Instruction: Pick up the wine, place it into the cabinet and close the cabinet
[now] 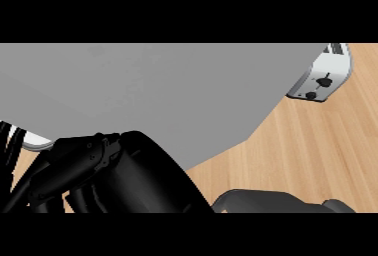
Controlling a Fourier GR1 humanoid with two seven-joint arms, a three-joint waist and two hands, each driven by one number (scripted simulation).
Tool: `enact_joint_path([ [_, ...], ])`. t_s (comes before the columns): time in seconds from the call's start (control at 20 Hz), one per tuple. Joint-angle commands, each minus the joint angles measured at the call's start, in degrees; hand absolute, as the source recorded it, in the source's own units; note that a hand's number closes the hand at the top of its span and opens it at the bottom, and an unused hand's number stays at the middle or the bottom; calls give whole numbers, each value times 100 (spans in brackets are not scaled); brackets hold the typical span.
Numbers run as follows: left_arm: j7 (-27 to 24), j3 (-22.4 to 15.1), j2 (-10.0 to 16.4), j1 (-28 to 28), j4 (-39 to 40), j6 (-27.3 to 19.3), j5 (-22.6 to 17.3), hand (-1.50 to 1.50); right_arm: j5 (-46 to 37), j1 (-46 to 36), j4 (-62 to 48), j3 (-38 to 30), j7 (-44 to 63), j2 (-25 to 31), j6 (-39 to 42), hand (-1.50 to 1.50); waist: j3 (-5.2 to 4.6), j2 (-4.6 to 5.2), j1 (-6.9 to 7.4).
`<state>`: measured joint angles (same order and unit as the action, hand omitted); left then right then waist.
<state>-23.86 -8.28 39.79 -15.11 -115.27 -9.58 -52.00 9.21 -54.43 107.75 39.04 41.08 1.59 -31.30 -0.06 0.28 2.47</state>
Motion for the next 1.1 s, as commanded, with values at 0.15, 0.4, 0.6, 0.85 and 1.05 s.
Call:
enact_joint_path([
  [0.15, 45, 107, -125, -105, 4, 177, 16, -150, 5, -1246, -2037, -616, -899, -155, 398, 150, -3, -11, -36],
  [0.4, 181, 339, -109, -25, 11, 142, 74, -150, 28, -1506, -3131, -1360, -1453, -113, 922, 150, 3, -3, -87],
  [0.6, 471, 358, -162, 348, 153, 10, 131, -150, 343, -1818, -3818, -1977, -1656, -80, 1391, 150, 4, 4, -149],
  [0.85, 410, 507, -178, 70, 171, 249, 171, -150, 308, -1522, -4332, -1961, -2271, 136, 1714, 150, 2, 8, -122],
  [1.05, 472, 446, -245, 232, 24, 103, 202, -150, 411, -1502, -4686, -1949, -2595, 206, 1716, 150, 3, 28, -107],
])
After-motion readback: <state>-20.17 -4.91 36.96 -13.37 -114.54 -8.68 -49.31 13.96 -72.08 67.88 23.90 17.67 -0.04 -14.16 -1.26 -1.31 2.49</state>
